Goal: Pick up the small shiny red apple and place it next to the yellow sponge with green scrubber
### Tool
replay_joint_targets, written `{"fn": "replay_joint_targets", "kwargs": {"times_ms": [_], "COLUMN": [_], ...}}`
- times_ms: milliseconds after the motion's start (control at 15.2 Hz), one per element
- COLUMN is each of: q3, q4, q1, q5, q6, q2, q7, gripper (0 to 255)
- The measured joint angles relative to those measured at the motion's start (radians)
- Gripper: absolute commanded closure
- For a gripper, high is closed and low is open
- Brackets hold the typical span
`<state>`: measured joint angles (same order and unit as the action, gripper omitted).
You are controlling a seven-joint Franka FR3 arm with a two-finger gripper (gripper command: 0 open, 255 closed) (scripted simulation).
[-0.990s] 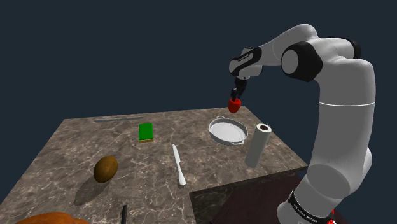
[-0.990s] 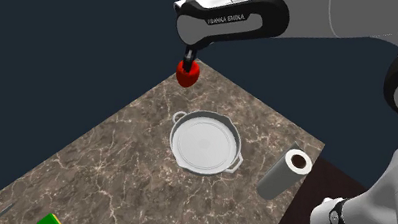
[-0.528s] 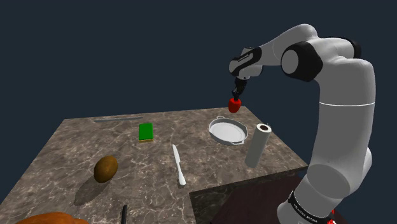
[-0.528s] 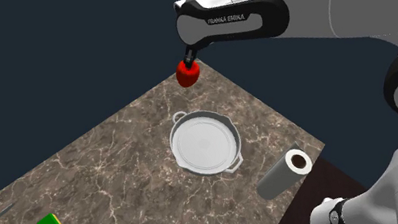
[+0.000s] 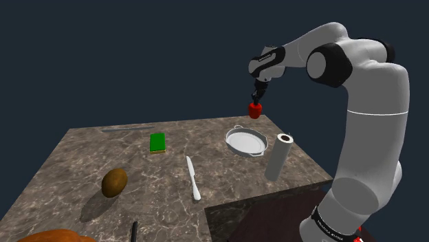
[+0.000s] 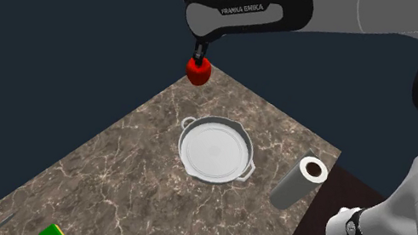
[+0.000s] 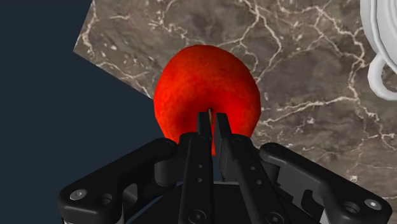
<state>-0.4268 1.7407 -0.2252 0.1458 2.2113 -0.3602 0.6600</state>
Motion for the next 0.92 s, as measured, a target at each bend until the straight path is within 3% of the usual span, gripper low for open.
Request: {"fn": "replay_joint_targets", "kwargs": {"times_ms": [924], "q3": [-0.014], "q4": [-0.118], "q1": [0.006], "q5": [-0.032], "q6": [-0.167], "q2": [0.054], "q7": [-0.018], "gripper": [255]}}
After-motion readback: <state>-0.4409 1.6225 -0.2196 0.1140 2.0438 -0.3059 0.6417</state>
